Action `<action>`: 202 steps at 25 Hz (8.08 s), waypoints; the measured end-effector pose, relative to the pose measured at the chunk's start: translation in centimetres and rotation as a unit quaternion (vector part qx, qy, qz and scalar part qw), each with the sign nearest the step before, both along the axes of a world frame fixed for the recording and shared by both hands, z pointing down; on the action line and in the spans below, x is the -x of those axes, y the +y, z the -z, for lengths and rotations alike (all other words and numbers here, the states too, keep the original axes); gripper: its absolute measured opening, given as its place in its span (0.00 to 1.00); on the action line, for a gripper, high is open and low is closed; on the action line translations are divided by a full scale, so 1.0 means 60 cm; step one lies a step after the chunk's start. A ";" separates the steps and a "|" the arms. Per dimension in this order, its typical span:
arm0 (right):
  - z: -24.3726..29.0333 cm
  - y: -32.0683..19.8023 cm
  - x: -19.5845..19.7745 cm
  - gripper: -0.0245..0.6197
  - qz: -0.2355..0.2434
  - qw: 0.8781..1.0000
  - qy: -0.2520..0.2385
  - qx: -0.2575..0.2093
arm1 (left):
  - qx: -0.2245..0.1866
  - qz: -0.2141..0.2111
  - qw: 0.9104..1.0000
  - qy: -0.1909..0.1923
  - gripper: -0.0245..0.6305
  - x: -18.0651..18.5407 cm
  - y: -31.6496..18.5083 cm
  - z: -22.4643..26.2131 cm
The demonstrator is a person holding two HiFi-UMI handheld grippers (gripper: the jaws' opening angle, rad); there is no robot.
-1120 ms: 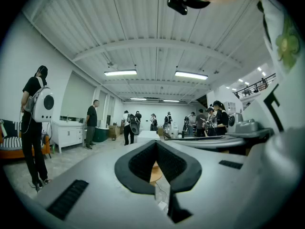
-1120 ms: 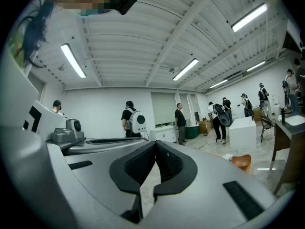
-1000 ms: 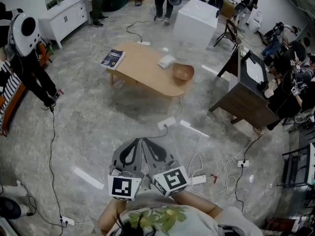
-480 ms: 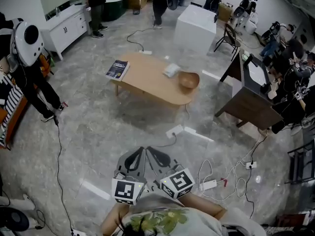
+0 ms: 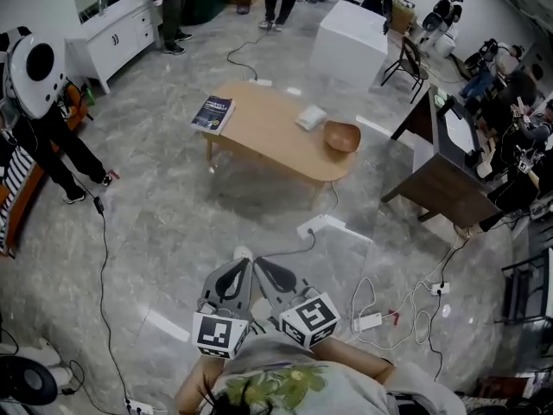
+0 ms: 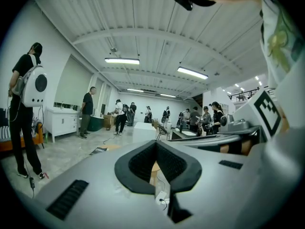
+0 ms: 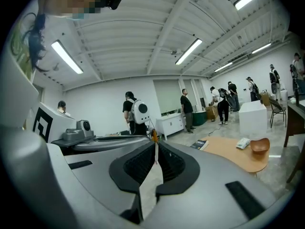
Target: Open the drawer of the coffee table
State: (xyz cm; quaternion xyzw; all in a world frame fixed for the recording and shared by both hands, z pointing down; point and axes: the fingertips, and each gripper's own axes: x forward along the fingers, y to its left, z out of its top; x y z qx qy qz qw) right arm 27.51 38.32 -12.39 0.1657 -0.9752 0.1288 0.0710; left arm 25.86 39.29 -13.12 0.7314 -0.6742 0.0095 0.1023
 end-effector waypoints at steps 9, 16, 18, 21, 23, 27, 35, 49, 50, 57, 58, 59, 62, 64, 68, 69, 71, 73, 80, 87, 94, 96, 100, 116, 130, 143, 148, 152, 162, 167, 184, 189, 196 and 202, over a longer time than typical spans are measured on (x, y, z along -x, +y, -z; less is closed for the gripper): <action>-0.040 -0.091 0.143 0.07 0.028 1.000 0.005 0.009 | 0.018 0.019 1.000 -0.010 0.05 0.140 -0.090 -0.039; -0.041 -0.221 0.279 0.07 0.040 0.999 0.007 0.020 | 0.028 -0.002 1.000 -0.012 0.05 0.273 -0.218 -0.034; -0.047 -0.261 0.305 0.07 0.033 0.999 0.008 0.026 | 0.030 -0.015 0.999 -0.013 0.05 0.299 -0.259 -0.035; -0.053 -0.318 0.342 0.07 0.019 0.999 0.005 0.036 | 0.037 -0.031 0.999 -0.022 0.05 0.335 -0.319 -0.038; -0.058 -0.350 0.355 0.07 0.009 0.999 0.003 0.041 | 0.042 -0.045 0.998 -0.025 0.05 0.349 -0.352 -0.046; -0.085 -0.401 0.361 0.07 -0.003 0.998 0.009 0.059 | 0.054 -0.064 0.996 -0.020 0.05 0.358 -0.403 -0.075; -0.130 -0.449 0.358 0.07 0.000 0.996 0.035 0.081 | 0.080 -0.096 0.992 -0.003 0.05 0.352 -0.457 -0.121; -0.199 -0.560 0.350 0.07 -0.074 0.987 0.017 0.140 | 0.119 -0.169 0.978 -0.004 0.05 0.345 -0.569 -0.189; -0.209 -0.566 0.354 0.07 -0.077 0.986 0.013 0.148 | 0.122 -0.174 0.977 0.000 0.05 0.350 -0.575 -0.199; -0.282 -0.631 0.401 0.07 -0.086 0.985 0.017 0.149 | 0.115 -0.196 0.974 0.001 0.05 0.391 -0.640 -0.250; -0.293 -0.638 0.409 0.07 -0.085 0.986 0.016 0.146 | 0.117 -0.196 0.973 -0.002 0.05 0.399 -0.648 -0.260; -0.303 -0.645 0.417 0.07 -0.084 0.986 0.011 0.141 | 0.121 -0.196 0.973 -0.010 0.05 0.410 -0.655 -0.275; -0.340 -0.666 0.441 0.07 -0.081 0.989 -0.005 0.127 | 0.129 -0.191 0.973 -0.030 0.05 0.442 -0.675 -0.332; -0.374 -0.675 0.454 0.07 -0.081 0.989 -0.008 0.122 | 0.128 -0.187 0.974 -0.027 0.05 0.459 -0.689 -0.365; -0.444 -0.685 0.478 0.07 -0.085 0.988 -0.009 0.129 | 0.127 -0.187 0.974 -0.028 0.05 0.491 -0.712 -0.436; -0.460 -0.689 0.483 0.07 -0.087 0.988 -0.010 0.130 | 0.126 -0.188 0.974 -0.030 0.05 0.497 -0.720 -0.450; -0.491 -0.700 0.491 0.07 -0.091 0.987 -0.013 0.131 | 0.119 -0.194 0.973 -0.030 0.05 0.501 -0.738 -0.471; -0.523 -0.710 0.498 0.07 -0.098 0.986 -0.018 0.133 | 0.115 -0.201 0.972 -0.033 0.05 0.502 -0.747 -0.499; -0.606 -0.743 0.519 0.07 -0.127 0.981 -0.040 0.142 | 0.113 -0.211 0.970 -0.032 0.05 0.516 -0.766 -0.590; -0.684 -0.767 0.540 0.07 -0.133 0.976 -0.049 0.163 | 0.113 -0.210 0.970 -0.034 0.05 0.538 -0.790 -0.667; -0.777 -0.789 0.557 0.07 -0.139 0.975 -0.064 0.163 | 0.101 -0.201 0.974 -0.035 0.05 0.557 -0.815 -0.759; -0.799 -0.797 0.561 0.07 -0.141 0.974 -0.068 0.163 | 0.099 -0.199 0.974 -0.042 0.05 0.562 -0.823 -0.780; -0.839 -0.811 0.566 0.07 -0.148 0.972 -0.079 0.163 | 0.092 -0.194 0.976 -0.033 0.05 0.570 -0.838 -0.819; -0.988 -0.870 0.579 0.07 -0.179 0.968 -0.139 0.113 | 0.013 -0.179 0.981 -0.075 0.05 0.583 -0.902 -0.962; -1.076 -0.907 0.599 0.07 -0.173 0.954 -0.179 0.165 | 0.011 -0.284 0.950 -0.128 0.05 0.568 -0.962 -0.994; -1.151 -0.941 0.570 0.14 -0.198 0.921 -0.218 0.254 | 0.021 -0.264 0.958 -0.111 0.05 0.600 -0.948 -1.031; -1.173 -0.959 0.558 0.20 -0.212 0.912 -0.221 0.273 | 0.050 -0.279 0.949 -0.134 0.05 0.581 -0.944 -1.058; -1.192 -0.963 0.558 0.20 -0.220 0.907 -0.215 0.289 | 0.057 -0.295 0.944 -0.136 0.05 0.566 -0.939 -1.066; -1.201 -0.982 0.555 0.20 -0.215 0.898 -0.243 0.298 | 0.045 -0.294 0.944 -0.143 0.05 0.553 -0.927 -1.040; -1.206 -0.986 0.559 0.20 -0.200 0.903 -0.242 0.292 | 0.049 -0.286 0.945 -0.148 0.05 0.562 -0.919 -1.042; -1.195 -0.982 0.565 0.19 -0.156 0.894 -0.307 0.285 | 0.062 -0.274 0.942 -0.183 0.05 0.585 -0.881 -1.053; -1.198 -0.976 0.564 0.18 -0.155 0.897 -0.298 0.289 | 0.064 -0.258 0.945 -0.188 0.05 0.596 -0.875 -1.049; -1.199 -0.967 0.559 0.18 -0.156 0.893 -0.303 0.293 | 0.062 -0.252 0.946 -0.194 0.05 0.600 -0.874 -1.045; -1.198 -0.960 0.560 0.18 -0.148 0.894 -0.299 0.300 | 0.058 -0.236 0.949 -0.203 0.05 0.609 -0.879 -1.043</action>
